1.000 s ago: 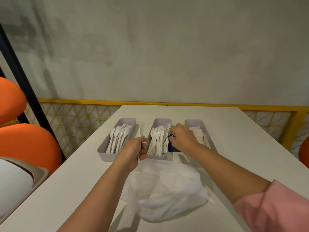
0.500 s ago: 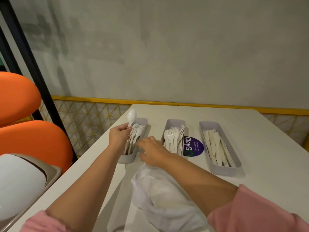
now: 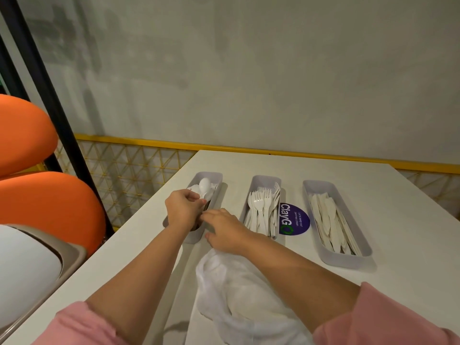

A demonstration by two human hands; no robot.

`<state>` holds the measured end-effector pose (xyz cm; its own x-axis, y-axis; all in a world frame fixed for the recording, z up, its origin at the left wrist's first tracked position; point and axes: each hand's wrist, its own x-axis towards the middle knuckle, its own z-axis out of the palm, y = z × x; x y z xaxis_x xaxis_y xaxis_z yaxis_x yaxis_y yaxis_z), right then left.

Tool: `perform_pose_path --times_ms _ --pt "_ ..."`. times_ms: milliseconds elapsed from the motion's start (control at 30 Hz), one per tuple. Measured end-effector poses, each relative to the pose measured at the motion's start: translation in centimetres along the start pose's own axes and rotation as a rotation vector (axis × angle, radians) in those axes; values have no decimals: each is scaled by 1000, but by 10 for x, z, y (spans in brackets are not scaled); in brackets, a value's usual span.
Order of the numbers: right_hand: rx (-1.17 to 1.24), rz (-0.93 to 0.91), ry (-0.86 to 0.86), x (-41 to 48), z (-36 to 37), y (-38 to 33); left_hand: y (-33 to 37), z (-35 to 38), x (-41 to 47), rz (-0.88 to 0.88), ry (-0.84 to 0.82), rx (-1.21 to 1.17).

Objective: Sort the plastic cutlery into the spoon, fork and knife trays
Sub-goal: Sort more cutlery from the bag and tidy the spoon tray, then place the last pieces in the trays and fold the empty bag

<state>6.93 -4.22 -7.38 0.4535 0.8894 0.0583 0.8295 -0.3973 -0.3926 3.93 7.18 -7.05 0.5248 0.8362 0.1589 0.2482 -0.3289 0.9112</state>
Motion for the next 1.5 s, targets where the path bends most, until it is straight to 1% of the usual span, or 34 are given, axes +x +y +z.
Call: perform_pose_path --times_ms 200,333,433,567,633,800,867,900,967,1033,1100,1200,1267,1333,1400,1500 --pt "24 1 -14 -1 -1 3 0 0 -4 67 -5 189" --pt "21 4 -22 -2 0 2 1 -2 -5 70 -3 254" --pt "15 -14 6 -4 0 0 1 -2 -6 90 -3 250" --pt "0 -34 127 -8 -9 0 8 -7 -10 130 24 209" --pt "2 -27 143 -13 -16 2 15 -11 -16 157 30 187" --pt "-64 -12 181 -35 -39 3 33 -14 -39 267 -28 180" --pt "-75 7 178 -47 -47 4 37 -14 -50 322 -102 185" --pt "-77 14 175 -53 -50 5 38 -14 -55 346 -167 194" --pt "-57 8 165 -66 -55 9 39 -14 -65 364 -346 247" --pt "2 -18 126 -79 -57 12 39 -17 -74 370 -562 307" --pt "54 -21 32 -94 -57 14 39 -20 -84 389 -766 363" --pt "74 6 -202 -114 -56 16 37 -22 -99 403 -986 498" --pt "110 35 -388 -124 -54 16 35 -22 -107 404 -1086 623" --pt "89 67 -504 -132 -52 18 33 -21 -112 414 -1154 778" --pt "-12 77 -543 -138 -47 20 31 -20 -115 422 -1180 863" --pt "-90 58 -535 -146 -38 25 28 -21 -117 410 -1199 889"
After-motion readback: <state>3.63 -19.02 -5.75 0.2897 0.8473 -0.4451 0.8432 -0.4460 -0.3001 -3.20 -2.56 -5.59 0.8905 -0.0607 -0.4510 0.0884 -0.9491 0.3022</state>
